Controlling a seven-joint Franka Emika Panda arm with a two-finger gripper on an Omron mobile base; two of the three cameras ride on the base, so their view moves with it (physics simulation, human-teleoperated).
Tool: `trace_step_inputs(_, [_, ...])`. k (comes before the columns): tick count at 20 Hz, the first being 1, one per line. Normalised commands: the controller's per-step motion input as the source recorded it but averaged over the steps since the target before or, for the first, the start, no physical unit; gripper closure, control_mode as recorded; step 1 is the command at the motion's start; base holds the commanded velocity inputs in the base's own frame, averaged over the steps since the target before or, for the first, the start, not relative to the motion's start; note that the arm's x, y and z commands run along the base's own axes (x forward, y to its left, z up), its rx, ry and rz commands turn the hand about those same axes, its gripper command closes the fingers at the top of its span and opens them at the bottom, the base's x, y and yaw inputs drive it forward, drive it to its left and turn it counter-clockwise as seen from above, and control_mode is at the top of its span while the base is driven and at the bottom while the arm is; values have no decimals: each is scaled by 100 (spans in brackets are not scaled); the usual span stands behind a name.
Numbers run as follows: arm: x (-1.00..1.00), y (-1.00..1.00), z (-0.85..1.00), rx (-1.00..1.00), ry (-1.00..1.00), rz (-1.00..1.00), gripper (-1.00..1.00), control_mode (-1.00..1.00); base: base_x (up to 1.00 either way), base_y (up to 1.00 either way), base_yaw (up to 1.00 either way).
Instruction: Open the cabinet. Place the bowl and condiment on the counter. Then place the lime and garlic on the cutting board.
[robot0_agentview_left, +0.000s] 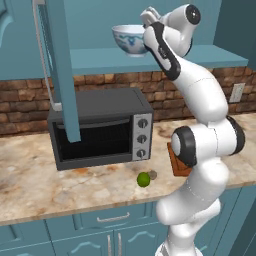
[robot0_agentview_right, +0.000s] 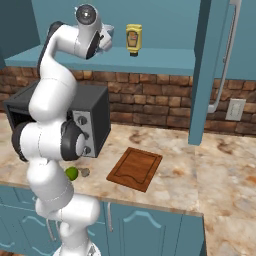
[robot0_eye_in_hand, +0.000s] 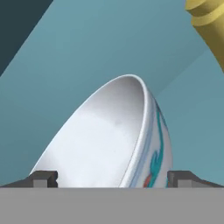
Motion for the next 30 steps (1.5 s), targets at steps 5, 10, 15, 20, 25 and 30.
trace_step_inputs(5, [1,5,-12,5,0,0,100,-100,0,0,0])
trace_step_inputs(10, [-9,-1,-16,2,1,-1,100,-100,0,0,0])
trace_step_inputs(15, [-61,-22,-8,0,2,-11,100,-100,0,0,0])
trace_step_inputs(20, [-100,-47,2,7,0,-5,100,-100,0,0,0])
trace_step_inputs(25, [-100,-13,4,2,0,1,100,-100,0,0,0])
trace_step_inputs(30, [-100,1,0,1,-3,12,100,-100,0,0,0])
